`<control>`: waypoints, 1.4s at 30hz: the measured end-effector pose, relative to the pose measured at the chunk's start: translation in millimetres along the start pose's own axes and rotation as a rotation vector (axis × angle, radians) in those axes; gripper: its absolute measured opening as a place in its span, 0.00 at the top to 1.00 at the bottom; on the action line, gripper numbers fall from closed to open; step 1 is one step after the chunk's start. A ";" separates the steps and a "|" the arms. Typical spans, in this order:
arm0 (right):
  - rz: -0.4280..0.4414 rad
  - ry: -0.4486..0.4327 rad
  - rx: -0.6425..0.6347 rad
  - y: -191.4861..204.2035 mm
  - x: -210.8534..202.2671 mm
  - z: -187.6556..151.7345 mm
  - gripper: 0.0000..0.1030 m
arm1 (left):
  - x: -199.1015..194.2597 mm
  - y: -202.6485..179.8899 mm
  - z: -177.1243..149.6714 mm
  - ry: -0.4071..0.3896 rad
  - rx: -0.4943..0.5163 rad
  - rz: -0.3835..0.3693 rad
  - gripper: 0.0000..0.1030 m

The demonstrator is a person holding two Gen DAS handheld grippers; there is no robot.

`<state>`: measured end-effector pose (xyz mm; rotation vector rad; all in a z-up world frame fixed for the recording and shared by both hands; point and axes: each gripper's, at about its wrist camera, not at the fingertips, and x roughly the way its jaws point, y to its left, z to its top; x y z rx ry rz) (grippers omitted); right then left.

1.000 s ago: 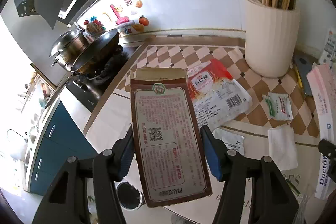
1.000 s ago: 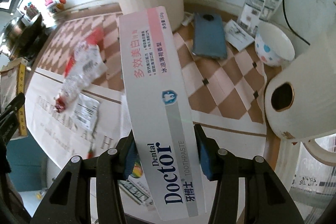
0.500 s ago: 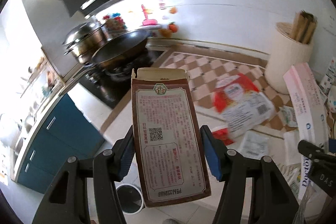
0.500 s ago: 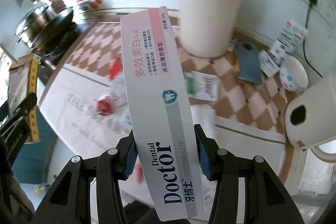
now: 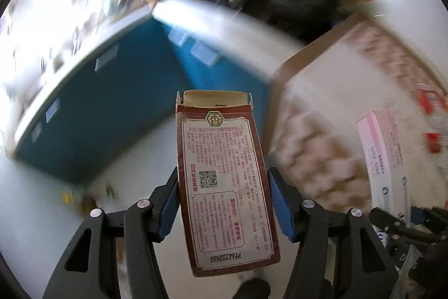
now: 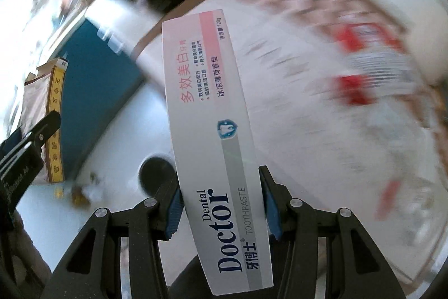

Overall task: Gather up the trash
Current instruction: 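Carry both boxes toward the white trash bin on the floor, then open the left tool over the bin while the right tool releases the toothpaste box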

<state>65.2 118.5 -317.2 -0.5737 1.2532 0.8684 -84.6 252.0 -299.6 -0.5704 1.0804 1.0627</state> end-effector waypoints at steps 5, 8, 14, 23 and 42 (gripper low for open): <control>0.043 0.149 -0.124 95.7 122.6 -22.1 0.51 | 133.1 89.6 -44.9 0.250 -0.181 -0.110 0.46; 0.069 0.253 -0.160 137.0 210.1 -40.0 0.51 | 237.1 130.9 -88.5 0.416 -0.311 -0.203 0.46; 0.113 0.483 -0.179 197.1 392.5 -84.0 0.51 | 384.2 156.4 -152.3 0.612 -0.413 -0.279 0.45; 0.118 0.692 -0.146 218.0 548.0 -117.0 0.48 | 457.4 176.2 -199.1 0.647 -0.490 -0.228 0.18; -0.015 0.443 -0.392 225.5 473.9 -72.7 0.00 | 319.6 203.6 -194.4 0.484 -0.400 0.091 0.05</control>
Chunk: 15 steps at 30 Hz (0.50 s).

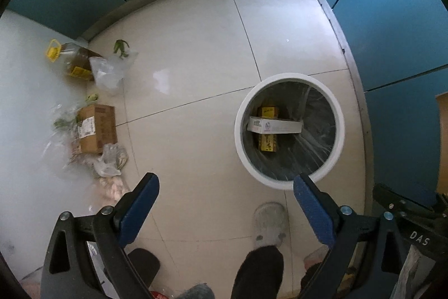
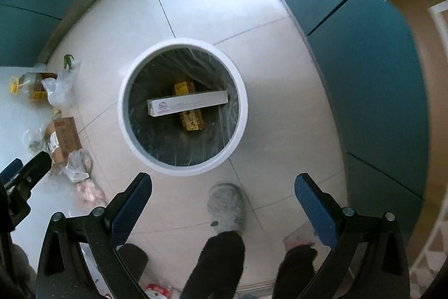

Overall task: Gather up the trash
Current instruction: 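Open the left tool over the bin while the right tool releases the toothpaste box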

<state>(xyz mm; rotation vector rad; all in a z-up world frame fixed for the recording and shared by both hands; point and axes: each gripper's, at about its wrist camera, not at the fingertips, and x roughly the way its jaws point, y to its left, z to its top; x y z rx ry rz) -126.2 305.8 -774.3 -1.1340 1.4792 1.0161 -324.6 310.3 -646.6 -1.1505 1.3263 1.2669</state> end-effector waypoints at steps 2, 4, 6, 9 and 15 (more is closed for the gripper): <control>0.006 -0.019 -0.011 -0.7 -27.3 -9.8 0.00 | -19.9 1.7 -7.2 -0.012 0.000 0.004 0.05; -0.003 -0.041 -0.026 0.4 -54.6 -18.8 0.00 | -40.2 2.9 -15.6 -0.026 0.006 0.001 0.05; -0.004 -0.066 -0.041 4.0 -86.9 -29.1 0.00 | -64.6 5.2 -23.7 -0.037 0.011 -0.005 0.05; -0.006 -0.099 -0.064 8.8 -133.9 -45.6 0.00 | -97.6 10.0 -36.2 -0.053 0.012 -0.015 0.05; 0.012 -0.150 -0.095 11.7 -228.8 -82.0 0.00 | -164.3 23.8 -63.4 -0.086 0.003 -0.029 0.05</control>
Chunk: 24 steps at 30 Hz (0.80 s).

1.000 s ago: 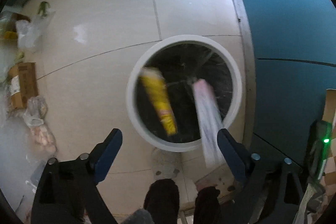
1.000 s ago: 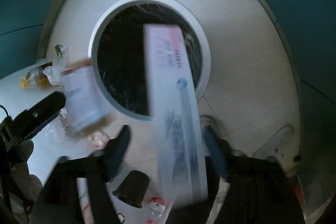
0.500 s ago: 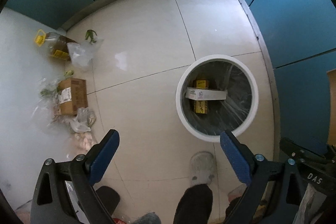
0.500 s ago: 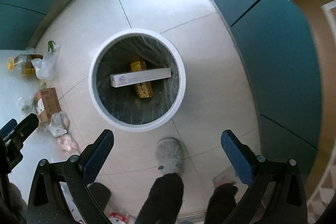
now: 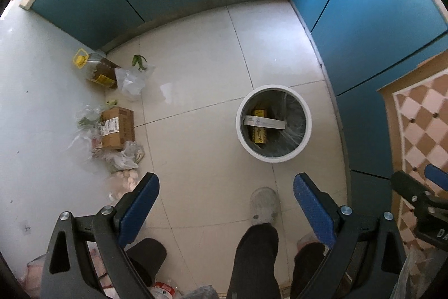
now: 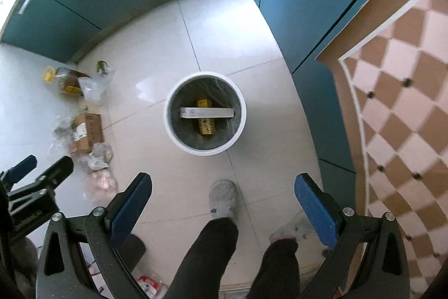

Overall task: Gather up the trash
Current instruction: 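Open the left tool over the bin while the right tool releases the toothpaste box, then move both tools back to the counter toward the remaining trash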

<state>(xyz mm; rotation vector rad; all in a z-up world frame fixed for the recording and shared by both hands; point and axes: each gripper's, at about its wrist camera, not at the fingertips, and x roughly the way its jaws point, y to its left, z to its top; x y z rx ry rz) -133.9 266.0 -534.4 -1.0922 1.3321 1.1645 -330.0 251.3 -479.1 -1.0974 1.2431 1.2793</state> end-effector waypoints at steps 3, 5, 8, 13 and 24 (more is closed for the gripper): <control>0.008 -0.025 -0.013 3.3 -48.8 -13.3 0.00 | -35.1 5.2 -10.8 -0.019 -0.014 -0.021 0.05; 0.012 -0.041 -0.024 5.5 -78.2 -23.0 0.00 | -57.0 8.6 -16.4 -0.030 -0.021 -0.035 0.05; 0.032 -0.059 -0.025 8.2 -115.2 -38.4 0.00 | -91.8 7.9 -24.6 -0.065 -0.014 -0.028 0.05; 0.114 -0.102 0.014 2.2 -177.1 -61.1 0.00 | -155.3 -1.0 -32.0 -0.168 -0.001 0.005 0.05; 0.229 -0.316 0.149 -85.8 -302.6 -95.7 0.00 | -283.1 -101.4 -35.0 -0.455 0.148 0.010 0.05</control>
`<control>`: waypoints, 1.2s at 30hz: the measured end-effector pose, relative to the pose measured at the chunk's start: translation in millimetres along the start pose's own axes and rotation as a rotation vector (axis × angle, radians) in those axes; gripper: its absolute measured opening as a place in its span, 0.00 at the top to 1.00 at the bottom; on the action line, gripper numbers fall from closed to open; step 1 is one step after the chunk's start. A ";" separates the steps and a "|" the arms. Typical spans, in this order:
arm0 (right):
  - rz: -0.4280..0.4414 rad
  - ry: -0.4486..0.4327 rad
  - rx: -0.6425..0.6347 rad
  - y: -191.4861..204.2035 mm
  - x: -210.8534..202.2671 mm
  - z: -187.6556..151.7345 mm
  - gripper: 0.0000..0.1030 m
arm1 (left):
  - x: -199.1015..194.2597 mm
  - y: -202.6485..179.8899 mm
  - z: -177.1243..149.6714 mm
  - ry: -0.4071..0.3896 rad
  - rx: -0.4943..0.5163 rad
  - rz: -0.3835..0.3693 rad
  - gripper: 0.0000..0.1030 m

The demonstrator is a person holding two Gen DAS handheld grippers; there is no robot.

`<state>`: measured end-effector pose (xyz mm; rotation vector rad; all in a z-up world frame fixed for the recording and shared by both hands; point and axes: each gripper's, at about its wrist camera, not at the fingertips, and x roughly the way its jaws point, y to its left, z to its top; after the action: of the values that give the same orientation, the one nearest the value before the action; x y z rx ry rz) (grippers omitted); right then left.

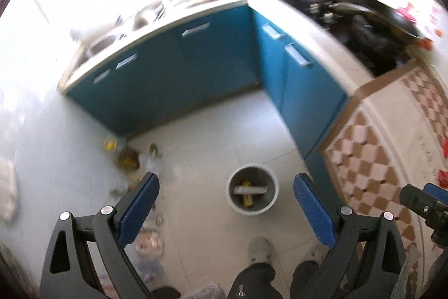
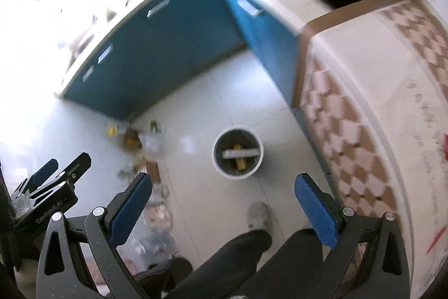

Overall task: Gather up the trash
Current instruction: 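Move both tools back to the counter toward the remaining trash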

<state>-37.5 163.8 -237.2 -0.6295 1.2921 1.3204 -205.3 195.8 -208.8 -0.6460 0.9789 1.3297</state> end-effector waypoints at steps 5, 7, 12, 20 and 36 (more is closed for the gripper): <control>-0.068 -0.099 0.127 -80.6 -60.2 -9.2 0.00 | -25.5 -86.8 19.6 -0.046 0.131 -0.091 0.05; -0.106 -0.124 0.202 -125.4 -81.7 -21.4 0.00 | -33.5 -130.3 23.0 -0.047 0.204 -0.116 0.05; -0.189 -0.141 0.402 -232.5 -121.2 -58.9 0.00 | -48.5 -233.2 17.2 -0.050 0.365 -0.199 0.05; -0.298 -0.144 0.682 -372.5 -166.2 -139.6 0.00 | -64.2 -373.2 -10.4 -0.026 0.575 -0.288 0.05; -0.346 0.113 0.804 -484.1 -122.4 -235.0 0.00 | -21.9 -511.1 -118.7 0.199 0.852 -0.309 0.05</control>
<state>362.3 -203.0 -337.9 -0.3281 1.5748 0.4158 269.3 -0.8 -317.7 -0.2471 1.4108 0.4905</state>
